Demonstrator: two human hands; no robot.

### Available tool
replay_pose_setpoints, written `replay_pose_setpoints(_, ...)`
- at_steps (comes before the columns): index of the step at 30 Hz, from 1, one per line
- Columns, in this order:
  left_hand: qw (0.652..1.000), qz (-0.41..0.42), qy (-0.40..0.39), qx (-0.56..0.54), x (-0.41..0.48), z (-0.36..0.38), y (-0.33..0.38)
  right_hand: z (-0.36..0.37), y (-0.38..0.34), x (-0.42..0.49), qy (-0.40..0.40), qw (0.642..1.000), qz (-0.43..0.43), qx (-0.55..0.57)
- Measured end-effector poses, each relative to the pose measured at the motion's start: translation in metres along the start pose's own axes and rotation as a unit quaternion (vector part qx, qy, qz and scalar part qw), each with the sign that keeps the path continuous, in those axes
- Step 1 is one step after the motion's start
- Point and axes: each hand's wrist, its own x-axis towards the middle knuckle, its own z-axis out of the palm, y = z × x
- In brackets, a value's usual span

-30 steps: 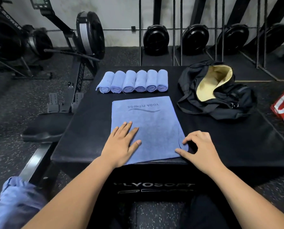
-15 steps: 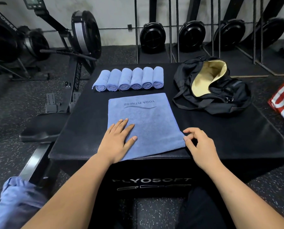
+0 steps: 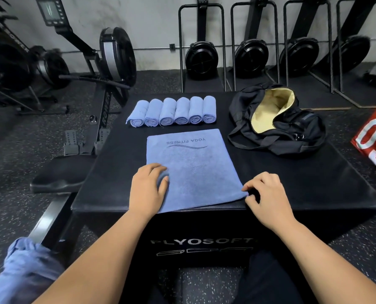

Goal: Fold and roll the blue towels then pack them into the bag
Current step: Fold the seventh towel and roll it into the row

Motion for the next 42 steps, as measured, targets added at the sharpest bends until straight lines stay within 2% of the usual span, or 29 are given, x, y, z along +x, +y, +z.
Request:
replay_pose_setpoints(3,0.999,-0.035,0.004,-0.013,-0.008,-0.007,-0.004,0.0,-0.017,0.015,0.039,0.999,0.005,-0.007)
replay_pose_setpoints(5,0.998,-0.059,0.009,-0.019,-0.012,-0.012,-0.009,0.008,-0.037,0.028,0.032,0.999,-0.017,-0.007)
replay_pose_setpoints(7,0.995,-0.095,0.018,-0.026,-0.014,-0.018,-0.012,0.021,-0.06,0.04,-0.01,0.998,-0.056,-0.002)
replay_pose_setpoints(10,0.987,-0.155,0.02,-0.044,-0.021,-0.027,-0.016,0.047,-0.095,0.058,-0.135,0.984,-0.112,-0.007)
replay_pose_setpoints(12,0.985,-0.163,0.018,-0.044,-0.03,-0.031,-0.023,0.064,-0.11,0.063,-0.206,0.969,-0.129,-0.036)
replay_pose_setpoints(15,0.988,-0.148,-0.004,-0.052,-0.045,-0.035,-0.033,0.082,-0.113,0.054,-0.245,0.954,-0.137,-0.104)
replay_pose_setpoints(21,0.989,-0.108,-0.054,-0.087,-0.064,-0.045,-0.031,0.085,-0.113,0.049,-0.24,0.952,-0.132,-0.133)
replay_pose_setpoints(27,0.985,-0.101,-0.028,-0.136,-0.067,-0.048,-0.021,0.084,-0.116,0.047,-0.231,0.956,-0.131,-0.126)
replay_pose_setpoints(35,0.986,-0.096,-0.021,-0.136,-0.07,-0.055,-0.017,0.087,-0.113,0.048,-0.223,0.958,-0.132,-0.122)
replay_pose_setpoints(42,0.992,-0.089,-0.025,-0.081,-0.073,-0.052,-0.025,0.089,-0.112,0.046,-0.217,0.96,-0.132,-0.121)
